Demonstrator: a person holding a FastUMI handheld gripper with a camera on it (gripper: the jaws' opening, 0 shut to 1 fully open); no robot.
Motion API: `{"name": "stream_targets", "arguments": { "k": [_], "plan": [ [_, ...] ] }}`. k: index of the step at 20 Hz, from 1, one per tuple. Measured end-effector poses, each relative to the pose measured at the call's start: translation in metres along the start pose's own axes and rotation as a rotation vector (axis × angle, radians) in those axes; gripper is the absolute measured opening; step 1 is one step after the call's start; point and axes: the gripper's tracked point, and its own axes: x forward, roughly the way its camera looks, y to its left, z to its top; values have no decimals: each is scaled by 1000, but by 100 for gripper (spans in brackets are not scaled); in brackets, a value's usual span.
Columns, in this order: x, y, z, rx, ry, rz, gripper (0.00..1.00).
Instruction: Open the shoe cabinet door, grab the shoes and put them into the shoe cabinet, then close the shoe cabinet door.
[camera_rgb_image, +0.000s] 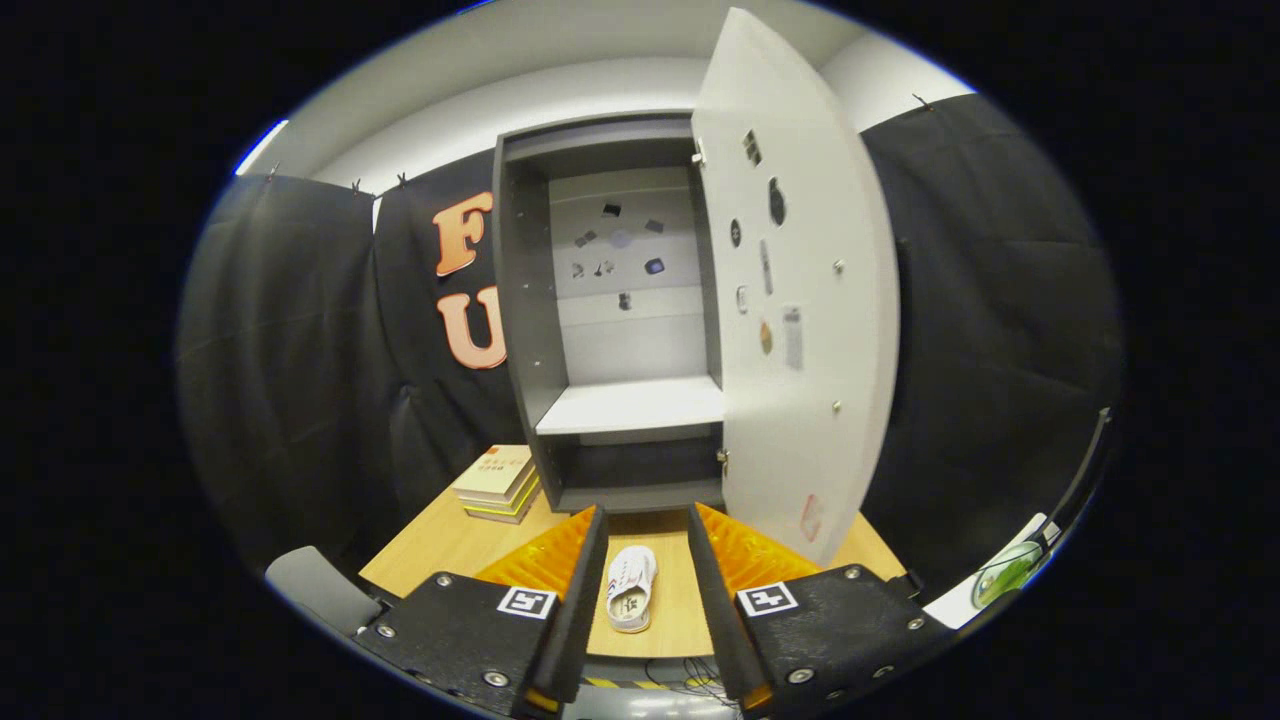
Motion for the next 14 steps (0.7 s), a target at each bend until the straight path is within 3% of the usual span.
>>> {"name": "stream_targets", "arguments": {
  "k": [9,14],
  "plan": [
    [66,50,-109,103,241,65,72],
    [119,59,-163,128,348,101,75]
  ]
}}
